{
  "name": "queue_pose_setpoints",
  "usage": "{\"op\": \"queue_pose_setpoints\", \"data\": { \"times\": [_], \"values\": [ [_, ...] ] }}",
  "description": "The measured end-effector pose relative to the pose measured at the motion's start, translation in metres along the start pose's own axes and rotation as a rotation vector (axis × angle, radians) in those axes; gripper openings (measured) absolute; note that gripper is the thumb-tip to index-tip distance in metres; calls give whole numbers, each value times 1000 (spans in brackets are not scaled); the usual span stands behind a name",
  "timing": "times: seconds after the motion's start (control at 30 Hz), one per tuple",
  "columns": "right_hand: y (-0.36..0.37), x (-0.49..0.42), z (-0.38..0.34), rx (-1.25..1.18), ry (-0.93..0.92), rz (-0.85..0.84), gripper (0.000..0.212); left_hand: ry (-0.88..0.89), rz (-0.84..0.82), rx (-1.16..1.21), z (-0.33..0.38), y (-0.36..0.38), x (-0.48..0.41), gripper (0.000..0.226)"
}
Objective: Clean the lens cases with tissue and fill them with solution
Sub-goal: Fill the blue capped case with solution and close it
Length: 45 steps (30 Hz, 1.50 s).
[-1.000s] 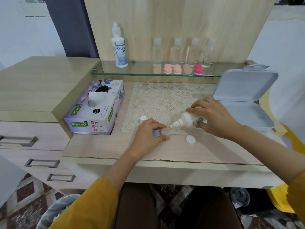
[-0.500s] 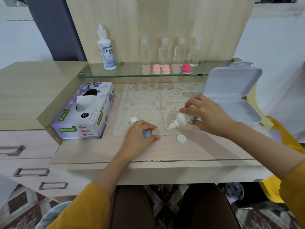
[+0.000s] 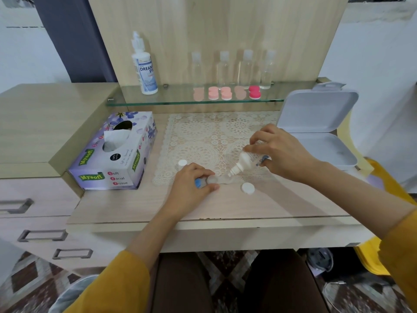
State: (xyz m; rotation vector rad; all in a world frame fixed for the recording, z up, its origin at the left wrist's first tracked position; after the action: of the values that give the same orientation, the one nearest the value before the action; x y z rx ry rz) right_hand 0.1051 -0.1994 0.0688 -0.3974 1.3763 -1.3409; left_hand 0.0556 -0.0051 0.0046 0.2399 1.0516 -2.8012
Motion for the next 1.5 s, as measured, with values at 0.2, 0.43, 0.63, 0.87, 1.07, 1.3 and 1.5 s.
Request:
{"op": "queue_pose_setpoints", "data": {
  "times": [0.2, 0.43, 0.63, 0.87, 1.07, 1.3, 1.5],
  "values": [
    [0, -2, 0, 16, 2, -6, 55, -6, 4, 16, -1, 0, 0, 28],
    [-1, -3, -3, 22, 16, -20, 55, -7, 4, 26, -2, 0, 0, 27],
    [-1, -4, -2, 35, 26, -38, 54, 1, 4, 20, -1, 1, -1, 27],
    [-3, 1, -4, -1, 77, -87, 54, -6, 4, 14, -1, 0, 0, 27],
    [2, 14, 4, -197, 325, -190, 50, -6, 5, 12, 0, 0, 1, 27],
    [8, 32, 4, -617, 718, 74, 45, -26, -4, 22, 2, 0, 4, 39],
    [14, 49, -4, -799, 909, 345, 43, 70, 190, 66, 5, -10, 8, 36]
  ]
}}
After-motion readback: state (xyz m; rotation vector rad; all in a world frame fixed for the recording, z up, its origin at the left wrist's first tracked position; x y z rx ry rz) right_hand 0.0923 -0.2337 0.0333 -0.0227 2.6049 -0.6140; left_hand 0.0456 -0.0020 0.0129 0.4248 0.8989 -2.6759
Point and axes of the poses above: each hand's wrist, its own x-axis away from the middle knuckle, its own y-axis out of the palm, z = x × y, the point moved 4 cm from there along -x, towards the middle knuckle, and after that the axes turned 9 degrees about -y, right-handed, at the moved point
